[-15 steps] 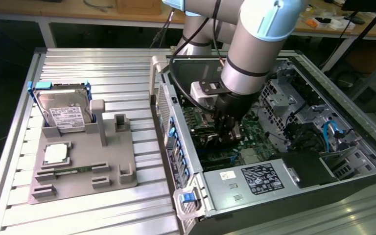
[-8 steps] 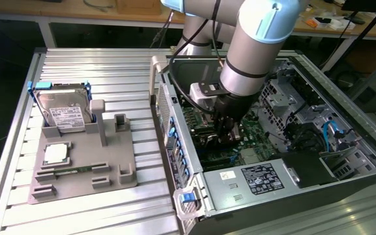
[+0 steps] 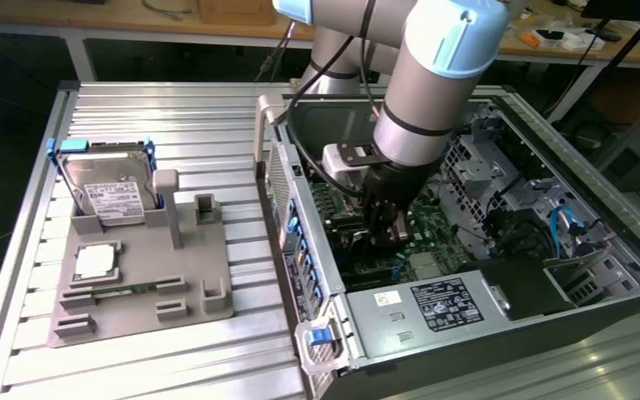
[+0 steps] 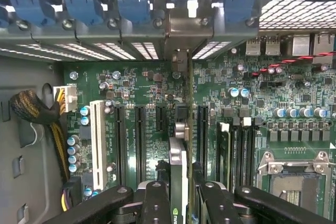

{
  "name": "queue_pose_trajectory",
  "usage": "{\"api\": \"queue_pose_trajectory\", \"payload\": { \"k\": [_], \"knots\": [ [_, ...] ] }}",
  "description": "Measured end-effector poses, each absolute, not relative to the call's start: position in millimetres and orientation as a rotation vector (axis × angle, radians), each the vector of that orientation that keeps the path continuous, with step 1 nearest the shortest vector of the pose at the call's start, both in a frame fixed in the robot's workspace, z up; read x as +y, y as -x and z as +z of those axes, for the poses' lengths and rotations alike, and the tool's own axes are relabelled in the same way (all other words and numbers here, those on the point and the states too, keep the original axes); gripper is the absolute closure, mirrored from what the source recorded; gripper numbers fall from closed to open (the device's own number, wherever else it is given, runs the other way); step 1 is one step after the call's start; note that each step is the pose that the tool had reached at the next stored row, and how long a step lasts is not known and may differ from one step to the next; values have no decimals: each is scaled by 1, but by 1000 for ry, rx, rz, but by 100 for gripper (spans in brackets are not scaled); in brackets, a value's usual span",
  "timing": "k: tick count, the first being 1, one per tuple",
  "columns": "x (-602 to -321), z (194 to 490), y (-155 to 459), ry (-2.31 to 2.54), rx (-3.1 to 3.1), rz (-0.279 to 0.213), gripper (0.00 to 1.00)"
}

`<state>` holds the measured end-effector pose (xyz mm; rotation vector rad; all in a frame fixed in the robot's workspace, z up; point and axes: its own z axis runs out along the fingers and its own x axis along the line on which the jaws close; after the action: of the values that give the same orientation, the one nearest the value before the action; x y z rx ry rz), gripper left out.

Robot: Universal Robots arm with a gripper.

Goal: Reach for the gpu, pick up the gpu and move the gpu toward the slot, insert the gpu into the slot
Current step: 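Insert the gpu into the slot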

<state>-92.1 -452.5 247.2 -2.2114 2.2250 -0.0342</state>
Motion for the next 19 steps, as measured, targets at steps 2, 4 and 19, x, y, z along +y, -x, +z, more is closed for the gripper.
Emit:
{"api": "queue_pose_trajectory", "payload": {
  "k": [2,4,19],
  "knots": [
    [-453,244,93,2211,2226,-34,73],
    [-453,242,93,2211,2225,-34,73],
    [-452,248,94,2211,2225,-36,66]
  ]
}}
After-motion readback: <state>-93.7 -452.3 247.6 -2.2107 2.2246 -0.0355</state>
